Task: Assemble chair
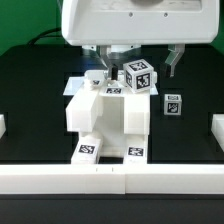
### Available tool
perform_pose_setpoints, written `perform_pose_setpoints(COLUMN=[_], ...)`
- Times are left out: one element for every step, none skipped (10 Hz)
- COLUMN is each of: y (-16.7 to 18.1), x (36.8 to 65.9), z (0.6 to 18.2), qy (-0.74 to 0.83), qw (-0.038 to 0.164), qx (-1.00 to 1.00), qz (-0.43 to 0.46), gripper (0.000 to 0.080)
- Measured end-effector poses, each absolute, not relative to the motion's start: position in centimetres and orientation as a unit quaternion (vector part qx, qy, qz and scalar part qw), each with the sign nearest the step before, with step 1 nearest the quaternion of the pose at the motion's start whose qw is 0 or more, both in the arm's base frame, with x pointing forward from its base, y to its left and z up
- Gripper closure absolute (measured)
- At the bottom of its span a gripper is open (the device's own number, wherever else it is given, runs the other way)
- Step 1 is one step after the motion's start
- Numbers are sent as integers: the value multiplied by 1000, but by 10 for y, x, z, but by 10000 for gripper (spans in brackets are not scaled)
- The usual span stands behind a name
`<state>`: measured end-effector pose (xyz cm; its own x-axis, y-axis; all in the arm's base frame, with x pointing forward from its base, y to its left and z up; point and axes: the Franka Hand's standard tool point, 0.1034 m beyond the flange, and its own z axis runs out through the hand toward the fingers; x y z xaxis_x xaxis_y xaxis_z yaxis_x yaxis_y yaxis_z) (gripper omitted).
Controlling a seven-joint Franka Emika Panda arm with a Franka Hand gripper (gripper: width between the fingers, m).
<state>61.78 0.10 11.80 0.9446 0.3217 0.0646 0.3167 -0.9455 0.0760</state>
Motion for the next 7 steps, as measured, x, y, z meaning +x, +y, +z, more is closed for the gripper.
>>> perform_pose_setpoints(y=[0,1,0,1,0,0,0], x=[618,618,618,617,617,617,617], z=[118,118,118,118,117,117,117], qy=[160,160,160,160,159,153,141], qw=[32,32,32,32,32,32,31], qx=[986,986,986,986,986,987,989], qz=[38,38,38,37,37,37,38], gripper=[191,191,366,530,530,528,528])
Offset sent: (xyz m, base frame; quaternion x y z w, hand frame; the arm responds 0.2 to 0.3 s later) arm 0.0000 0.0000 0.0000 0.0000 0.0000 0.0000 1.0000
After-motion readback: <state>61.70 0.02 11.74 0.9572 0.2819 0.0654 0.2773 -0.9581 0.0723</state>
